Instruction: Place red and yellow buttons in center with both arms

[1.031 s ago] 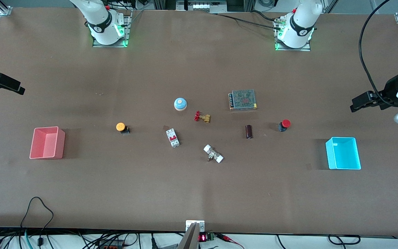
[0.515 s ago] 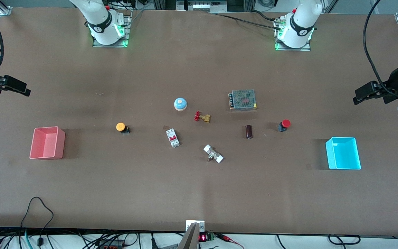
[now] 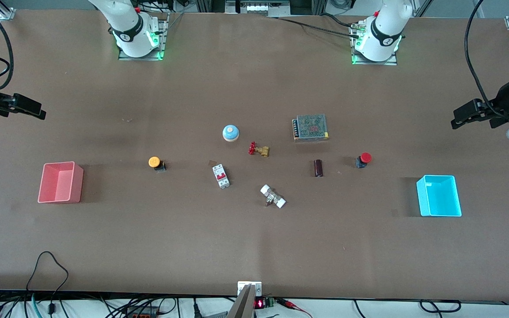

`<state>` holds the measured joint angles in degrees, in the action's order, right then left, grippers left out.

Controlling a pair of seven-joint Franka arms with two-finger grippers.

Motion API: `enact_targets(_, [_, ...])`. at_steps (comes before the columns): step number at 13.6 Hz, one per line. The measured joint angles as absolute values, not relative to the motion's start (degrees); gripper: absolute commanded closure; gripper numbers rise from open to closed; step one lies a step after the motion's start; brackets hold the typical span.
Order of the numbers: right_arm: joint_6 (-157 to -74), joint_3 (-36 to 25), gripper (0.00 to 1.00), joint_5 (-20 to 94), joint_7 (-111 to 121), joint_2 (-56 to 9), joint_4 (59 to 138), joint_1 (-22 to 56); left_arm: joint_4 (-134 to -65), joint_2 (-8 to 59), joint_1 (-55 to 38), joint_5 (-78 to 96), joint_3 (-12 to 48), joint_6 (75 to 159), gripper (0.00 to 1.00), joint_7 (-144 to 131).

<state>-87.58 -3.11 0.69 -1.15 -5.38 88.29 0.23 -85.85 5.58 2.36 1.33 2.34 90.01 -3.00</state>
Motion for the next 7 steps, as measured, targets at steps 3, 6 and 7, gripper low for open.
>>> enact_targets(3, [-87.47,-3.14,0.00,0.69,-1.15,-5.38,88.29,0.34,-85.89,5.58,2.77,1.33,2.31,90.01,0.00,-3.00])
enact_targets(6, [-87.42,-3.17,0.00,0.69,-1.15,-5.39,88.33,0.34,-85.93,5.58,2.96,1.33,2.30,90.01,0.00,-2.98])
enact_targets(7, [-87.42,-3.18,0.00,0.69,-1.15,-5.38,88.34,0.34,-85.93,5.58,2.96,1.33,2.30,90.01,0.00,-2.98])
